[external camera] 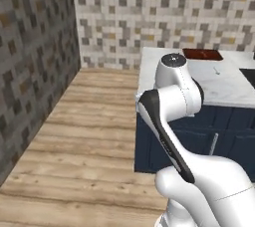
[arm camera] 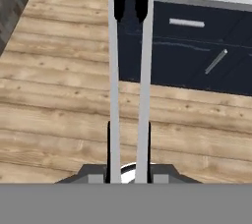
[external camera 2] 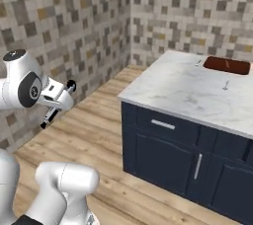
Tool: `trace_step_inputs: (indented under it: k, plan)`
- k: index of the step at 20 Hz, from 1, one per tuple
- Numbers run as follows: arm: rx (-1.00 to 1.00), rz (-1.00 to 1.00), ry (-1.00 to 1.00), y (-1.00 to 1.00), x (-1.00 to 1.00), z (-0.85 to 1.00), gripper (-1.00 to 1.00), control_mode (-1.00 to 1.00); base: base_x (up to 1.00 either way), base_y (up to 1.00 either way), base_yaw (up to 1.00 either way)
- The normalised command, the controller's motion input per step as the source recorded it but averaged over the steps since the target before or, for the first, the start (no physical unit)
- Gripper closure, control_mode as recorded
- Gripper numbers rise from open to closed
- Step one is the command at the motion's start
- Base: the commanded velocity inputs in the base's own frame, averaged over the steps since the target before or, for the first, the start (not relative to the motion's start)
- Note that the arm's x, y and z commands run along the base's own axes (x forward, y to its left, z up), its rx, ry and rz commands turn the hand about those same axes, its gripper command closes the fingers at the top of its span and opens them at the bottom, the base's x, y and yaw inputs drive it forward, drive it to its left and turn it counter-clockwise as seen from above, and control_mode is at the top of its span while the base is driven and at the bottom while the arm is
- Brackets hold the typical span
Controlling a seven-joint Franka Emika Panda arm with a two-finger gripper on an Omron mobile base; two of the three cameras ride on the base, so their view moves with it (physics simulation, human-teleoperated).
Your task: Take the tongs from the drawer on the left and place them on the dining counter next to the tray containing the hot dog.
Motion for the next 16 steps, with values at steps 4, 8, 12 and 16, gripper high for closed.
trace_step_inputs:
  k: [4,8,12,16]
  plan:
    - [0.0,0.0,0.0,0.0,0.0,0.0,1.0,1.0,0.62,1.0,-0.38]
    - [0.0,0.0,0.0,0.0,0.0,0.0,1.0,1.0,0.61,1.0,-0.38]
    - [0.0,0.0,0.0,0.0,0.0,0.0,1.0,1.0,0.65,1.0,-0.4]
    - [0.0,0.0,0.0,0.0,0.0,0.0,1.0,1.0,0.94,1.0,-0.38]
